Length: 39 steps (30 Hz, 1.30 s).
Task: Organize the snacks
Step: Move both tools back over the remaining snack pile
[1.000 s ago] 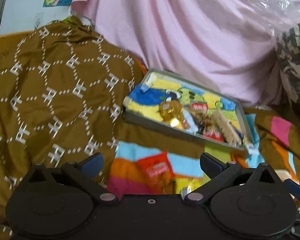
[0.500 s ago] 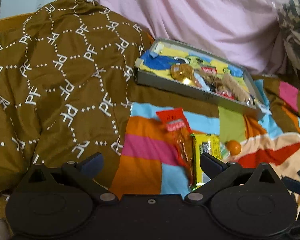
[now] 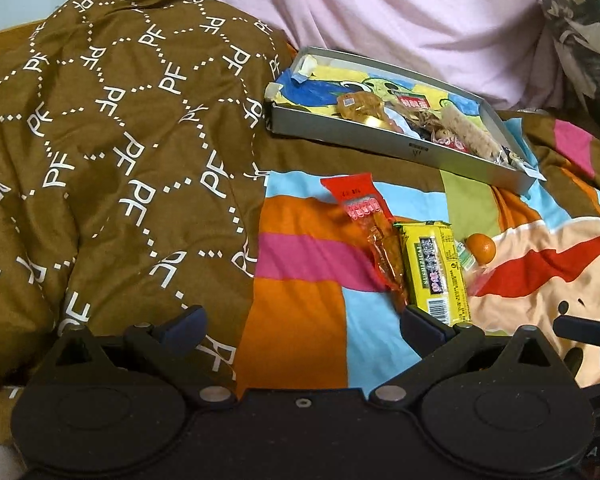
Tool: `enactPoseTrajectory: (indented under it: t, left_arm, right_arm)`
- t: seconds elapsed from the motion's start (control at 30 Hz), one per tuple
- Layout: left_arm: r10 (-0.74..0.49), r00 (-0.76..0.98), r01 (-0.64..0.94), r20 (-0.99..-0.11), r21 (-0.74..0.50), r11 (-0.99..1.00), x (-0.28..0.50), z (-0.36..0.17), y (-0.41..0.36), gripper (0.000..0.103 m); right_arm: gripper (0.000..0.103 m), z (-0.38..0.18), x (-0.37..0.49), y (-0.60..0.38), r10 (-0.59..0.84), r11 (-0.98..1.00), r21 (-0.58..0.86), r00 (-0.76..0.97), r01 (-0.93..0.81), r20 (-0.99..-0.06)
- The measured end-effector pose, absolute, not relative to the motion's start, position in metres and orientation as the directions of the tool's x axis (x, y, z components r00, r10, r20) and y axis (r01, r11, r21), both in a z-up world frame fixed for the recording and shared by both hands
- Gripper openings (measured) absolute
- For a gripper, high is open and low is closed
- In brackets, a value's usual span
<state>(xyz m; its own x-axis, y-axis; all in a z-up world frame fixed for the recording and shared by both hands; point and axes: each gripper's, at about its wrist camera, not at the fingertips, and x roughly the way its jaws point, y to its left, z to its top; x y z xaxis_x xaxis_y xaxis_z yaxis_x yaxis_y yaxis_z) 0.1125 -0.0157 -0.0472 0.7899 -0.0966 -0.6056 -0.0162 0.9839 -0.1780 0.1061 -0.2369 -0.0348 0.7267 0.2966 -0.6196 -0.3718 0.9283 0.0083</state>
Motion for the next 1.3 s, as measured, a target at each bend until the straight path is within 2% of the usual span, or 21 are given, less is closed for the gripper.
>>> enactPoseTrajectory:
  t: [0.27, 0.63, 0.8, 0.97, 1.3]
  left_arm:
    - [-0.127, 0.774, -0.014, -0.621, -0.217, 0.976, 0.129, -0.056, -0.010, 0.102]
    - [-0.149, 0.797, -0.007, -0.586, -0.255, 0.967, 0.143, -0.056, -0.006, 0.102]
    - [-0.155, 0.801, -0.017, -0.578, -0.280, 0.960, 0.147, -0.058, -0.003, 0.102]
    - [-0.157, 0.799, -0.034, -0.581, -0.303, 0.952, 0.148, -0.062, -0.001, 0.102]
    - [-0.186, 0.795, 0.006, -0.578, -0.299, 0.954, 0.150, -0.062, -0.009, 0.102]
  right_arm:
    - [0.103, -0.042, 0.120, -0.230, 0.284, 0.934, 0.000, 0.744, -0.357, -0.606]
    - [0.103, -0.049, 0.149, -0.219, 0.237, 0.954, -0.021, 0.790, -0.301, -0.565]
    - [0.103, -0.055, 0.157, -0.206, 0.244, 0.948, -0.028, 0.779, -0.318, -0.577]
    - [0.103, -0.065, 0.160, -0.193, 0.188, 0.947, -0.098, 0.771, -0.308, -0.608]
    - [0.103, -0.059, 0.160, -0.207, 0.075, 0.965, -0.155, 0.790, -0.211, -0.609]
